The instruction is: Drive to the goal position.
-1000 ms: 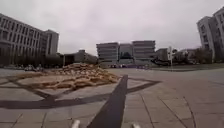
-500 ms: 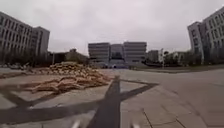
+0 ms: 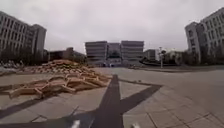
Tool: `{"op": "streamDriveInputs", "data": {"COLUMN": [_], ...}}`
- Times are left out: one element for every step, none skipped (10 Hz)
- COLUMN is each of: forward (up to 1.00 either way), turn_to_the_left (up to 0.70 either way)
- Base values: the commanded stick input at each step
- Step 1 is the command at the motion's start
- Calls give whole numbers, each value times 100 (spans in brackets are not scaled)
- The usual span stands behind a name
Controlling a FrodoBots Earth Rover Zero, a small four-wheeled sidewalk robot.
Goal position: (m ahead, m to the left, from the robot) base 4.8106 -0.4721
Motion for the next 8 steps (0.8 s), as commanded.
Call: {"op": "streamDriveInputs", "data": {"forward": [100,100,100,100,100,100,100,100], "turn_to_the_left": [0,-4,-21,0,0,0,0,0]}}
